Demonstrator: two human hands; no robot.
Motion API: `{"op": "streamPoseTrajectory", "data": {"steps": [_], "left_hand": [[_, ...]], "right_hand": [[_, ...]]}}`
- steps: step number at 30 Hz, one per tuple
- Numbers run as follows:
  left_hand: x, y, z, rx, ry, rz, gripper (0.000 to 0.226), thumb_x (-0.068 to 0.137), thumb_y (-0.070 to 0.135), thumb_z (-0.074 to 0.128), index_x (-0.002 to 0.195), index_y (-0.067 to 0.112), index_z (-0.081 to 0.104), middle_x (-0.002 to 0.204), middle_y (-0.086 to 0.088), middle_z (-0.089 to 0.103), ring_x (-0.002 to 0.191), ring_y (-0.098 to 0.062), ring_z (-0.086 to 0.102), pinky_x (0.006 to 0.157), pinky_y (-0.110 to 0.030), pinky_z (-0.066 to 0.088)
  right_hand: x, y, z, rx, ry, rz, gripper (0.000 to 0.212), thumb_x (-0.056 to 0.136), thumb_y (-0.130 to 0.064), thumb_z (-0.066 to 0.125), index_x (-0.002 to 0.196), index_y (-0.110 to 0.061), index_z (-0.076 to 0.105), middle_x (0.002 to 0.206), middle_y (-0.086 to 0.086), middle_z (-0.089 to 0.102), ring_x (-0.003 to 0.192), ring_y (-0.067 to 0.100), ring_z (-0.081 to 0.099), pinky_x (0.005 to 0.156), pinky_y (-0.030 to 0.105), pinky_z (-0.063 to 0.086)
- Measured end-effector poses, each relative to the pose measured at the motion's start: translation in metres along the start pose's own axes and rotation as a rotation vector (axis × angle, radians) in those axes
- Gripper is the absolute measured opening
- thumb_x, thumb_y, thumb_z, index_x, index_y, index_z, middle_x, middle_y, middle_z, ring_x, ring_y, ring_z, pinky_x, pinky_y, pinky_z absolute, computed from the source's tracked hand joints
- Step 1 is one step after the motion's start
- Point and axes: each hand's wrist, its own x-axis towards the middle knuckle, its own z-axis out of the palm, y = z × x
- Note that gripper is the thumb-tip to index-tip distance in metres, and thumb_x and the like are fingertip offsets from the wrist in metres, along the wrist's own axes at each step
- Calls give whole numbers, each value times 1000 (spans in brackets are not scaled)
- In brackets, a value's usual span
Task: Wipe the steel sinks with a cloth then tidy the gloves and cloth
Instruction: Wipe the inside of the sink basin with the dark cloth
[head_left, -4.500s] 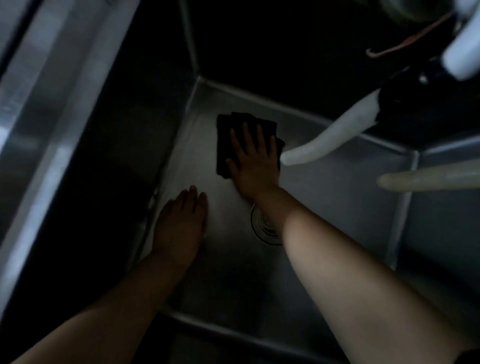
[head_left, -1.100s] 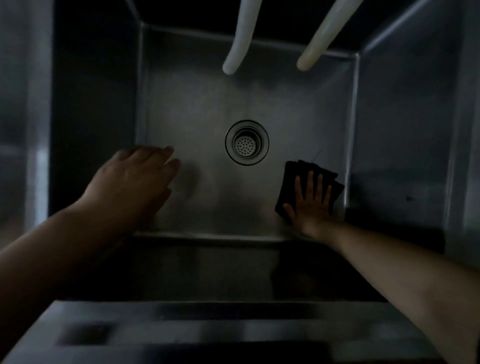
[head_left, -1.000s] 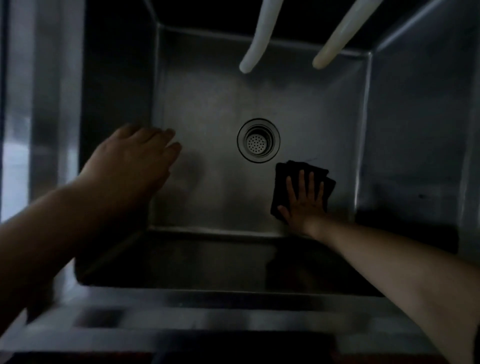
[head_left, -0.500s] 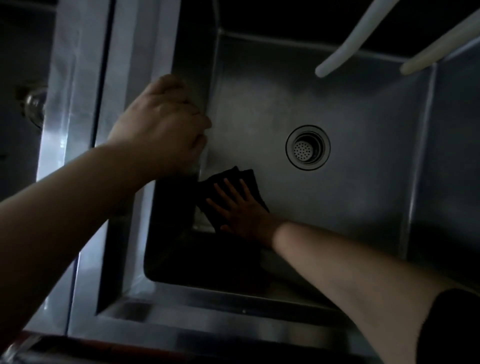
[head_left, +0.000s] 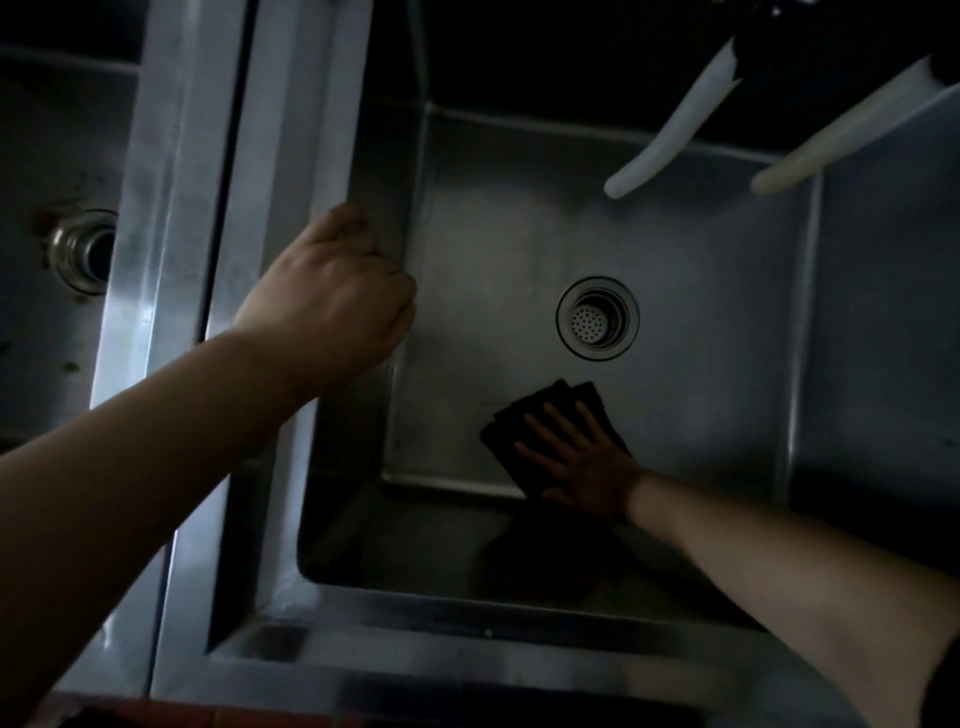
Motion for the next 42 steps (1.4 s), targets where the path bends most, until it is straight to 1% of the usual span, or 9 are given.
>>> {"op": "streamPoseTrajectory", "data": {"steps": [3, 7, 11, 15, 21, 27, 34, 38, 42], "left_hand": [[0, 1, 2, 1, -3, 11, 42, 95, 26, 33, 69, 16, 64, 71, -8, 67, 75, -29, 60, 103, -38, 29], [0, 0, 6, 20, 37, 35, 45, 96, 25, 32, 65, 14, 63, 66, -10, 64, 71, -30, 59, 100, -39, 32], [-1, -2, 14, 17, 118, 80, 40, 96, 23, 37, 66, 14, 61, 66, -13, 62, 70, -32, 59, 99, -43, 34], [1, -7, 31, 34, 96, 71, 41, 96, 29, 33, 67, 17, 59, 66, -13, 61, 72, -33, 58, 99, -46, 32], [5, -10, 40, 17, 117, 48, 39, 94, 30, 32, 63, 20, 53, 60, -11, 54, 68, -33, 53, 97, -49, 32], [3, -8, 32, -33, 146, 73, 38, 94, 27, 35, 62, 17, 53, 61, -12, 56, 68, -32, 55, 94, -46, 35], [4, -6, 19, -45, 121, 86, 35, 91, 22, 38, 61, 15, 55, 61, -11, 59, 66, -31, 58, 93, -44, 34], [5, -4, 10, -34, 116, 67, 34, 89, 18, 40, 58, 15, 54, 58, -11, 58, 63, -30, 57, 92, -42, 34], [5, -3, 6, -23, 49, 39, 31, 86, 20, 44, 59, 14, 58, 62, -12, 62, 69, -31, 58, 94, -40, 33]], "right_hand": [[-29, 19, 26, 101, -101, 282, 73, 93, -60, 24, 134, -33, -30, 143, 4, -38, 119, 37, -46, 95, 55, -32], [-55, 43, 47, 373, -211, 712, 80, 89, -68, 21, 124, -33, -42, 125, 0, -57, 117, 27, -53, 104, 55, -24], [-72, 55, 44, 675, -185, 1017, 84, 91, -65, 26, 134, -29, -36, 148, 4, -39, 136, 32, -32, 108, 61, -11], [-76, 50, 35, 950, -140, 1321, 86, 90, -66, 27, 146, -21, -21, 154, 9, -27, 139, 37, -23, 111, 51, -11], [-70, 45, 28, 1181, -167, 1537, 91, 88, -70, 27, 149, -14, -13, 156, 13, -18, 142, 36, -14, 115, 50, -7], [-35, 20, 9, 1245, -167, 1623, 95, 87, -70, 30, 149, -8, -7, 155, 20, -13, 141, 40, -11, 113, 50, -7], [22, -36, -22, 1300, 52, 1564, 95, 89, -61, 42, 148, -9, -13, 153, 24, -17, 139, 47, -15, 111, 57, -7], [54, -72, -40, 1250, 12, 1392, 95, 90, -62, 36, 145, -12, -22, 151, 21, -26, 137, 46, -23, 107, 63, -9], [80, -105, -52, 1131, -32, 1099, 93, 90, -62, 33, 141, -14, -29, 146, 20, -36, 133, 45, -32, 103, 65, -16]]}}
